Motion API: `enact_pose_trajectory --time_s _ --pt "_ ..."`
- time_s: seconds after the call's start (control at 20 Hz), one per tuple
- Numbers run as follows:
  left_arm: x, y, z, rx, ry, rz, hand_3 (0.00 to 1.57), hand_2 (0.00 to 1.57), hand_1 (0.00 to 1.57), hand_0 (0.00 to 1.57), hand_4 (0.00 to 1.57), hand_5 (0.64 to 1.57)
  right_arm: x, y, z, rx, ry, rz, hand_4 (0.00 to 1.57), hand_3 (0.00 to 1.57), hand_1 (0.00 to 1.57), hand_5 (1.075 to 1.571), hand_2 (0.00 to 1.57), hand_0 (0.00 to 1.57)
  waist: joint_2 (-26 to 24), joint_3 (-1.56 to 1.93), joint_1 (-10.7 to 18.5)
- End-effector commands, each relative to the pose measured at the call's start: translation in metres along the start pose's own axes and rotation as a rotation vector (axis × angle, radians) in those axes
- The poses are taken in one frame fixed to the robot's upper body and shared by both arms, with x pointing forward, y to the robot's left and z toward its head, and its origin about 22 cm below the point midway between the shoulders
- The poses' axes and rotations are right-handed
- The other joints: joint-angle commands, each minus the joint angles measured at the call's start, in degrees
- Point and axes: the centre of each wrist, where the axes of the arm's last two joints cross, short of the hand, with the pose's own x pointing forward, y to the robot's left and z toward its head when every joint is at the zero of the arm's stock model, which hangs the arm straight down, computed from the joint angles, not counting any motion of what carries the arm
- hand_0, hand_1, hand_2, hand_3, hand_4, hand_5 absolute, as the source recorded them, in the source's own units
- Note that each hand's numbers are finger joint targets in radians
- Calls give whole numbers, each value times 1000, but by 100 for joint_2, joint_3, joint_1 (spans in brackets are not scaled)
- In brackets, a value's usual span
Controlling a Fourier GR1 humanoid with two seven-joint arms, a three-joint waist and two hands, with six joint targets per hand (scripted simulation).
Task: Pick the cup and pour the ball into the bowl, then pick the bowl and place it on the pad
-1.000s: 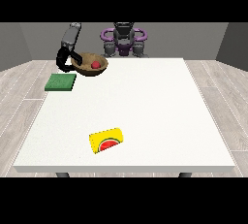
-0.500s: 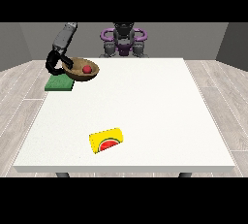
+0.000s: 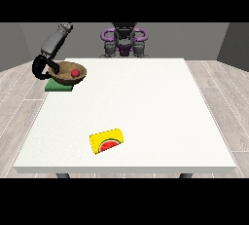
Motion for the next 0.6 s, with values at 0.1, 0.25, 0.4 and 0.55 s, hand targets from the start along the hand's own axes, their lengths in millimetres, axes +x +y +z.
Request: enact_pose_trajectory --time_s 0.1,0.25,0.4,0.55 --pt "33 -15 -12 -25 -79 8 0 0 0 0 129 1533 4 -43 -4 -83 -45 27 1297 388 1571 1547 1571 1571 421 6 204" --pt "44 -5 -11 -13 -81 6 0 0 0 0 0 1538 -6 -54 1 -40 -45 33 1284 208 1571 1554 1571 1571 448 4 47" --pt "50 -8 -10 -5 -114 22 0 0 0 0 0 1531 2 -74 1 -84 -75 21 1269 593 1571 1563 1571 1571 535 4 113" --pt "37 -7 -5 -14 -55 10 0 0 0 0 0 1529 14 -78 -3 -65 -39 19 1256 705 1571 1559 1571 1571 274 -3 157"
